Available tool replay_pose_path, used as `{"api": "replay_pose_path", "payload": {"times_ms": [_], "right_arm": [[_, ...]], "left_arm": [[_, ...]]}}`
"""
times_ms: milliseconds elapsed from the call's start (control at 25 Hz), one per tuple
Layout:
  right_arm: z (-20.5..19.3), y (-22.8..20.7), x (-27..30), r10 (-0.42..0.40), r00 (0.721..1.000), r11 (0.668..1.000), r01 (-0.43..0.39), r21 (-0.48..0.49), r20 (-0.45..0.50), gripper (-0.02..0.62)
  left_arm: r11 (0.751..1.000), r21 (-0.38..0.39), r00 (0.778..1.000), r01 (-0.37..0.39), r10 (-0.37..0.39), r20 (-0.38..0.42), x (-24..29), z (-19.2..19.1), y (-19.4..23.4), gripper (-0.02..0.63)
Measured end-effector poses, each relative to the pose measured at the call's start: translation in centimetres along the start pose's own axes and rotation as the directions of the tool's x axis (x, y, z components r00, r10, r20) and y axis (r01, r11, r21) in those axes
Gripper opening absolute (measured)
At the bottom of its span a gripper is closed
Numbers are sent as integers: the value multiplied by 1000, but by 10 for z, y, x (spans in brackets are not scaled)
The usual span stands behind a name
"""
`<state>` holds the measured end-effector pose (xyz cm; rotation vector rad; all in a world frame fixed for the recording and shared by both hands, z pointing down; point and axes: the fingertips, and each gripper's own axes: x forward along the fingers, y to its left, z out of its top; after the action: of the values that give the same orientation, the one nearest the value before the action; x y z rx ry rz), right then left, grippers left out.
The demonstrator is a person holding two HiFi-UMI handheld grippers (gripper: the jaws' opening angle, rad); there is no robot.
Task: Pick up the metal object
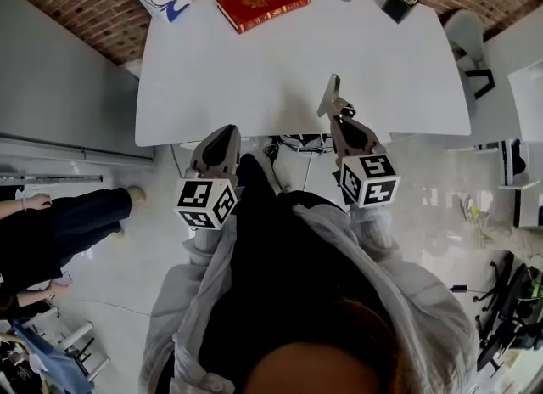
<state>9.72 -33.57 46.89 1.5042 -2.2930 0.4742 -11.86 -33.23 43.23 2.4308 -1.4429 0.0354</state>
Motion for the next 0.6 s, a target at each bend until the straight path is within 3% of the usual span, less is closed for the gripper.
{"api": "replay_pose_path", "payload": {"times_ms": [400, 600], "right_arm": [[3, 11, 0, 27, 1000, 1000, -27, -11, 11, 17], [5, 21, 2, 34, 999, 996, -33, -82, 3, 17]], "left_arm": [[1000, 1, 1000, -4, 4, -2, -8, -3, -2, 31], [1000, -4, 1000, -8, 8, -7, -9, -7, -2, 31]]}}
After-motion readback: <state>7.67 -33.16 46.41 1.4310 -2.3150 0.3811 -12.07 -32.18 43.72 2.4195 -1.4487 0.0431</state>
